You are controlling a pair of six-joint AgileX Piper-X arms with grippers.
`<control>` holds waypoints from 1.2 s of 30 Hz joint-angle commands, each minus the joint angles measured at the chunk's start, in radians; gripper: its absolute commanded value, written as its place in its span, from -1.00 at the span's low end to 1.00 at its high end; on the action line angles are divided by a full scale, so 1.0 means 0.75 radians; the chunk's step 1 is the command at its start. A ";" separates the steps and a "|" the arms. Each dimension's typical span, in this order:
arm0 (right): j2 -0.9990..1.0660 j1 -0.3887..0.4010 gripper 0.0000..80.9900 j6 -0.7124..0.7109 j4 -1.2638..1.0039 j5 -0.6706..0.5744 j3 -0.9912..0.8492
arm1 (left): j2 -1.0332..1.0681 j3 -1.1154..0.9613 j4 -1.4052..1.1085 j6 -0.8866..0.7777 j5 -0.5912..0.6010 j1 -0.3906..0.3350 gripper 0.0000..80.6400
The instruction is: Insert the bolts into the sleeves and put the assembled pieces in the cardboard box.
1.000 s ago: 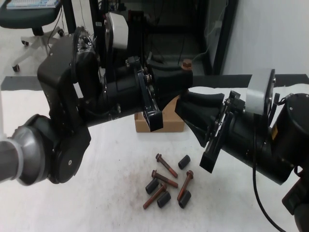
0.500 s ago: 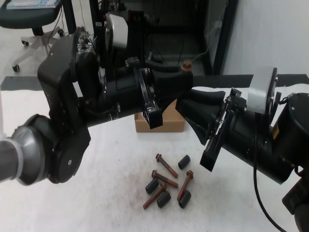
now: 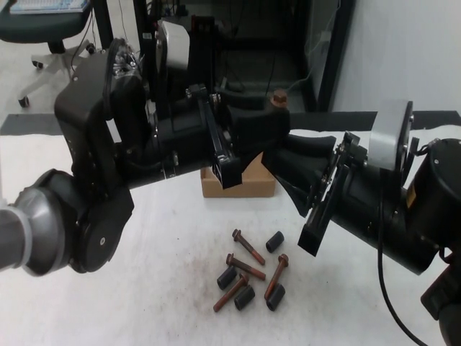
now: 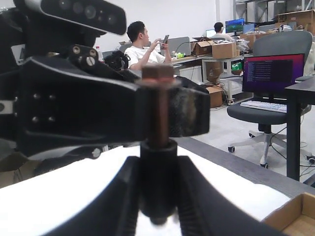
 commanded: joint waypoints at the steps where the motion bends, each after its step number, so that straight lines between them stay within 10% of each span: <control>1: -0.005 0.001 -0.98 -0.002 -0.016 0.002 -0.007 | -0.020 -0.011 0.018 -0.046 -0.013 -0.003 0.25; 36: -0.005 0.001 -0.98 -0.002 0.060 0.002 -0.007 | -0.208 -0.011 -0.020 -0.039 -0.181 0.168 0.14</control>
